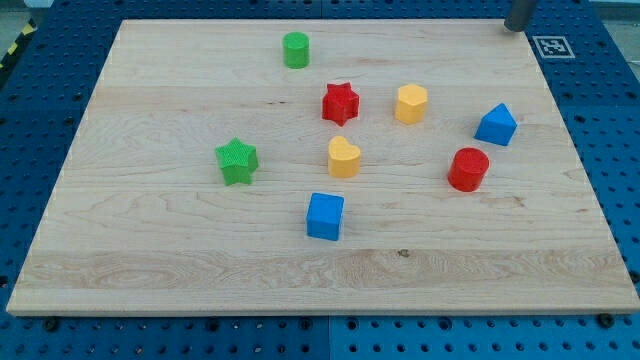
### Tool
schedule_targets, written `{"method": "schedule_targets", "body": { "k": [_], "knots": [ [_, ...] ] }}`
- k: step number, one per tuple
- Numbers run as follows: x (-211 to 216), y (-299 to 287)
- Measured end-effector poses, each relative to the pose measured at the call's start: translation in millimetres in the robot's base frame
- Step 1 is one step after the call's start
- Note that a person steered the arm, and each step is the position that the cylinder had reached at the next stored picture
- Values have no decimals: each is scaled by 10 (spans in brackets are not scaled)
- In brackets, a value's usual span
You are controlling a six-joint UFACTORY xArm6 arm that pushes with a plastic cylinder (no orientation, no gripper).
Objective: Move your arm closer to the blue triangle
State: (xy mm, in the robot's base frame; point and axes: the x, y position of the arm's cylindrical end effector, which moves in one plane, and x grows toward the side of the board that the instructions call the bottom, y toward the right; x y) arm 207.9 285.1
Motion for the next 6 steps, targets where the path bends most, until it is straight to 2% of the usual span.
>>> {"method": "schedule_targets", "body": {
  "k": [1, 2, 4, 6],
  "knots": [
    [12, -17],
    [342, -518],
    [1207, -668],
    [1524, -673]
  ]
}}
